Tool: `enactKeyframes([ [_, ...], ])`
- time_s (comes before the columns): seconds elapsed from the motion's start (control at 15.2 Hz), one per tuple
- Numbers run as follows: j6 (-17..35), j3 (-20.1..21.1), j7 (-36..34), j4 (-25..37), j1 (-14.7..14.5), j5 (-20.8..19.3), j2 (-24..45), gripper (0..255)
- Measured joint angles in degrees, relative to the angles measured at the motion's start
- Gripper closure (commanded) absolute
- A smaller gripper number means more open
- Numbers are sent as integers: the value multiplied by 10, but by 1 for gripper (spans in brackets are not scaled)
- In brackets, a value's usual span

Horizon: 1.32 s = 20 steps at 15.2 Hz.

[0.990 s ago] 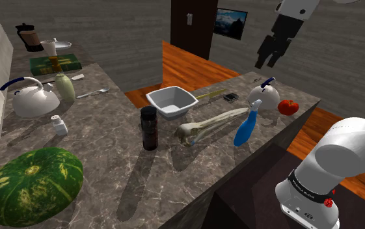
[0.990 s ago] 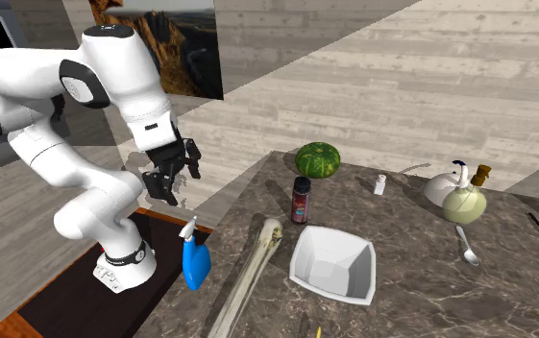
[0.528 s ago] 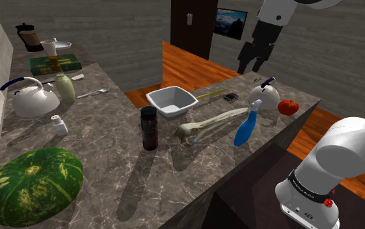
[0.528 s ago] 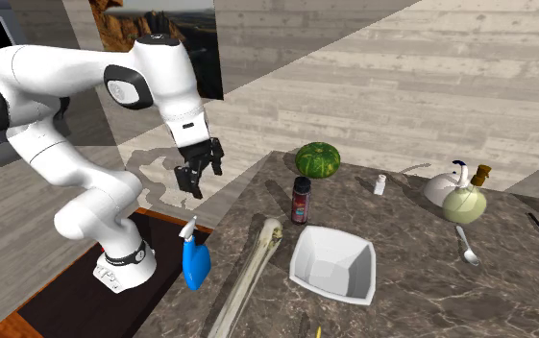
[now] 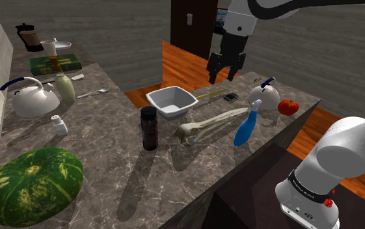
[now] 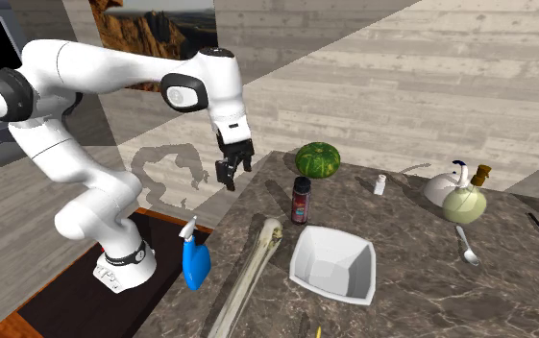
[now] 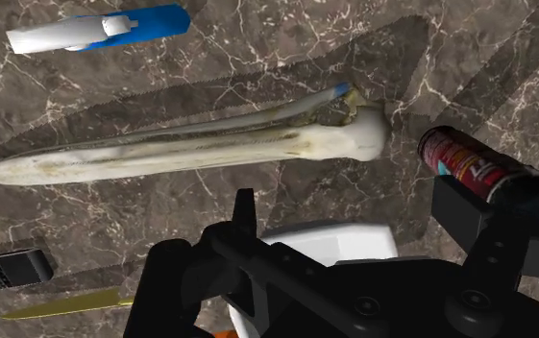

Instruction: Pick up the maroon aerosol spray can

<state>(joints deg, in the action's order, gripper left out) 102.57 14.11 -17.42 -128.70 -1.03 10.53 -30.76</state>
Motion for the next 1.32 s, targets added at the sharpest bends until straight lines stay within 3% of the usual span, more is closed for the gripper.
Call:
enactKeyframes([
  [0.53,42,95,-133,93,-3,-26,151,0],
  [0.92,58,152,-248,195,-16,-90,298,0],
  [1.32,37,169,-354,337,-66,-178,462,0],
])
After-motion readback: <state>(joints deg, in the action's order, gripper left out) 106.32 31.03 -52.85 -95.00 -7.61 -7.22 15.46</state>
